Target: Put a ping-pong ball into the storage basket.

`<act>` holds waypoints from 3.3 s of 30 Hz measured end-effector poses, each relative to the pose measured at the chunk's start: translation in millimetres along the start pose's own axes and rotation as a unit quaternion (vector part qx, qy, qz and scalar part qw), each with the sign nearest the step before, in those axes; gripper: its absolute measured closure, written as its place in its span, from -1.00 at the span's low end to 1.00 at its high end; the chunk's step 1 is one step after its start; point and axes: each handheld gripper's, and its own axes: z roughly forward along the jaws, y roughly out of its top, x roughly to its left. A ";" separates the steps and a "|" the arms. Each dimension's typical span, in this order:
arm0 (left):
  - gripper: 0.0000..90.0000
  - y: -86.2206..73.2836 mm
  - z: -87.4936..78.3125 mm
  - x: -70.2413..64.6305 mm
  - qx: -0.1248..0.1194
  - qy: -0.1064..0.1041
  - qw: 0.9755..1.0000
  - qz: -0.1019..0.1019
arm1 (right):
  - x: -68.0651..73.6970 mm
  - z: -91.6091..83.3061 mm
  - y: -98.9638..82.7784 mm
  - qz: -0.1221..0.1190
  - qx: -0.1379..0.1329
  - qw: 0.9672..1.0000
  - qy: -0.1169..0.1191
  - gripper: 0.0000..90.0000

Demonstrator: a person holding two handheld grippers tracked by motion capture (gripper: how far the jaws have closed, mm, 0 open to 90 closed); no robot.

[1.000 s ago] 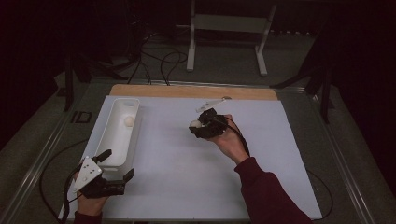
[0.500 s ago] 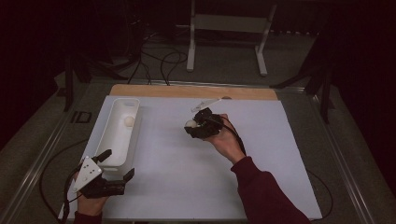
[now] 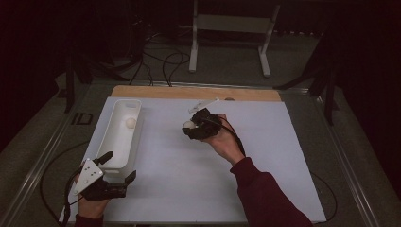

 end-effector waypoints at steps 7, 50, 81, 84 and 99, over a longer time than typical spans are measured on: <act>-1.00 0.1 -0.3 0.2 -0.001 0.000 1.000 -0.001 | 3.5 2.2 4.4 -0.004 -0.001 1.000 0.001 0.13; -1.00 0.3 -0.6 0.0 -0.002 0.001 1.000 0.000 | 29.9 10.3 29.3 -0.020 -0.020 0.999 0.030 0.13; -1.00 -0.4 -1.9 1.0 -0.003 0.002 1.000 -0.001 | 41.1 18.6 44.4 -0.024 -0.031 0.997 0.060 0.13; -1.00 -0.5 -2.2 1.2 -0.003 0.003 1.000 -0.001 | 43.1 19.4 46.2 -0.024 -0.033 0.997 0.064 0.13; -1.00 -0.3 -2.2 1.0 -0.003 0.003 1.000 0.000 | 52.4 21.3 56.0 -0.031 -0.042 0.996 0.078 0.13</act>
